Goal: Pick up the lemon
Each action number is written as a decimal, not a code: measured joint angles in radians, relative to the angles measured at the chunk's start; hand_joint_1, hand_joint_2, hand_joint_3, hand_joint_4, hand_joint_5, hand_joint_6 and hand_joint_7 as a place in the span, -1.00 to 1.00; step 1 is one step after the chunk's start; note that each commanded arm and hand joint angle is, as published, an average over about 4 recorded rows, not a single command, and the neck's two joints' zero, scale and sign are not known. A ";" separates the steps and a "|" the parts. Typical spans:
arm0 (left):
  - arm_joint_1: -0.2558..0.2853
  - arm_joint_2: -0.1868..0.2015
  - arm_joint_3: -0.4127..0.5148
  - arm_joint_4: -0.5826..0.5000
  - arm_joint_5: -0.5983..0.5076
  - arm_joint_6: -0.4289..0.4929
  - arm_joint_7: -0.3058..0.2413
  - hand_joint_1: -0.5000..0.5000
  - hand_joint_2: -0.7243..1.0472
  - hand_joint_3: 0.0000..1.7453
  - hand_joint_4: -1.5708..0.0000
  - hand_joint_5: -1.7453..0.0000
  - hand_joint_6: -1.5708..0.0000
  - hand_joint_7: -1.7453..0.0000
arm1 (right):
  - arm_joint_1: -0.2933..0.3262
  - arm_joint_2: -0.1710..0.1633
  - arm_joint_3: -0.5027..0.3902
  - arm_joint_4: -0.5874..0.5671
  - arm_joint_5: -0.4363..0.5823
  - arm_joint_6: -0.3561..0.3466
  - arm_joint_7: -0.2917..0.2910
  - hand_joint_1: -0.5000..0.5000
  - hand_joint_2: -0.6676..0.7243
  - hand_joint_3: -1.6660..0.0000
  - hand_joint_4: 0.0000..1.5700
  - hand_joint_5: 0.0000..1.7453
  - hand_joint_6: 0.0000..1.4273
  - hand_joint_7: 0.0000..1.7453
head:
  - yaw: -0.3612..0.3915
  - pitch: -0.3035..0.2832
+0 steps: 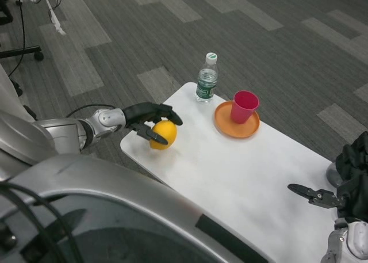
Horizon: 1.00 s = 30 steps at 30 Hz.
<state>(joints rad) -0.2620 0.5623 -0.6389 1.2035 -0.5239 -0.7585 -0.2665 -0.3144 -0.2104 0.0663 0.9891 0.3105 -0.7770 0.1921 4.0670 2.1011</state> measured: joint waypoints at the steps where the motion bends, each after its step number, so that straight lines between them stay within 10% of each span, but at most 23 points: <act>1: 0.000 0.000 0.010 -0.008 -0.007 0.000 0.000 1.00 0.98 -0.93 -0.71 -1.00 0.07 -0.16 | 0.000 0.000 0.000 0.000 0.000 0.000 0.000 -0.27 0.02 0.71 -1.00 -0.44 -1.00 -1.00 | -0.006 0.003; 16: -0.082 -0.044 0.032 -0.072 -0.119 0.050 -0.003 1.00 0.95 -0.95 -0.71 -1.00 0.07 -0.12 | 0.000 0.005 0.021 0.035 0.000 0.000 0.000 -0.25 0.09 0.71 -1.00 -0.44 -1.00 -1.00 | -0.225 0.055; 30: -0.153 -0.113 0.031 -0.083 -0.147 0.088 0.004 1.00 0.95 -0.93 -0.71 -1.00 0.11 -0.12 | -0.013 -0.007 0.046 0.074 0.000 0.003 0.000 -0.25 0.09 0.71 -1.00 -0.47 -1.00 -1.00 | -0.699 0.072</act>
<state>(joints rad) -0.4147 0.4494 -0.6075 1.1203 -0.6707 -0.6710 -0.2624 -0.3278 -0.2178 0.1121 1.0635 0.3105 -0.7745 0.1924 3.3676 2.1731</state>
